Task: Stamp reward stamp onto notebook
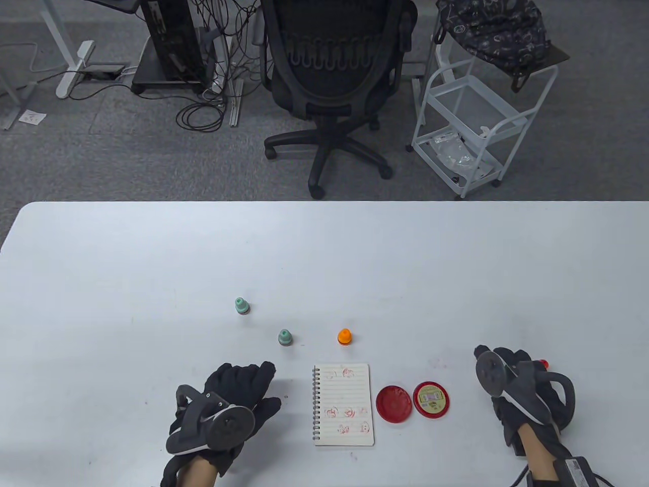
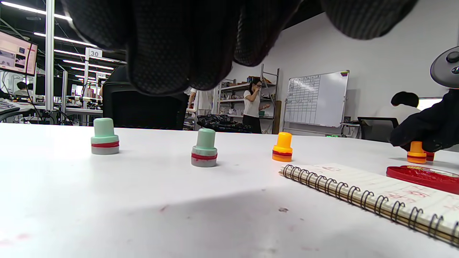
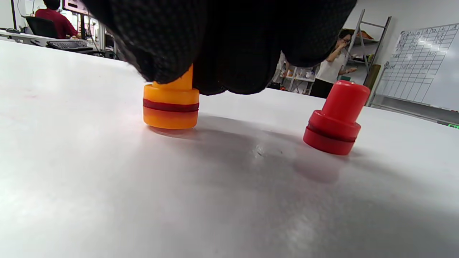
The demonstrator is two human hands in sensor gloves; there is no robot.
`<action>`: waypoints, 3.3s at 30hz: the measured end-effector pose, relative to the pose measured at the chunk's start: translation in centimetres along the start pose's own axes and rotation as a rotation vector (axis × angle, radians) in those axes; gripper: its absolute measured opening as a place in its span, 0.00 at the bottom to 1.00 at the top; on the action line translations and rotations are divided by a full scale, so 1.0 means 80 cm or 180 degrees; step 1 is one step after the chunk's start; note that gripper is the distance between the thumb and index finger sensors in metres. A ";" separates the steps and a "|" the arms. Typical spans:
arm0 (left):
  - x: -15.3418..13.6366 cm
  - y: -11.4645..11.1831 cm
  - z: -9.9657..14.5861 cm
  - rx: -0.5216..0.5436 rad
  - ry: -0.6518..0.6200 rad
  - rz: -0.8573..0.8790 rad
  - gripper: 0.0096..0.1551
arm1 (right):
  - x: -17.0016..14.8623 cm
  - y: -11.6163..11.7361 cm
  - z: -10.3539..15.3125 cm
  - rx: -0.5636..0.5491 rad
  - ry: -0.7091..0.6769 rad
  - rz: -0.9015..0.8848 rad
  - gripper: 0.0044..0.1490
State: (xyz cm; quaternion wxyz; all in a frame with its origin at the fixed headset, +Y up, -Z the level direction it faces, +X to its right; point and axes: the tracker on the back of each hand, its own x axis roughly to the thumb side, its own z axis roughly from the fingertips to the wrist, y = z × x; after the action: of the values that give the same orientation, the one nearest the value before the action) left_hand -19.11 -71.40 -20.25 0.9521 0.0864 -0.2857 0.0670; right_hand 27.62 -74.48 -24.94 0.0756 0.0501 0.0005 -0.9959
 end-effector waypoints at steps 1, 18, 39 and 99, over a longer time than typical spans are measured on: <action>0.000 0.000 0.000 -0.0003 0.0000 0.0000 0.41 | 0.000 0.001 0.000 0.0020 0.0002 0.0018 0.35; -0.005 0.014 0.006 0.0058 0.0076 -0.0040 0.42 | 0.000 -0.042 0.017 -0.0207 -0.0135 -0.0194 0.41; 0.009 0.026 0.002 0.0039 -0.0090 -0.0258 0.42 | 0.187 -0.117 -0.049 -0.0376 -0.0867 -0.0221 0.42; 0.087 0.001 -0.018 0.0276 -0.0560 0.0666 0.41 | 0.234 -0.086 0.104 -0.0452 -0.1958 -0.2579 0.34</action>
State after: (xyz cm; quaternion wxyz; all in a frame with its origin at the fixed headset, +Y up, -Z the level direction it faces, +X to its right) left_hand -12.57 -70.44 -17.56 0.9065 0.1026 -0.3724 0.1704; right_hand 7.31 -70.55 -18.60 -0.3165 -0.2547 0.0652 -0.9114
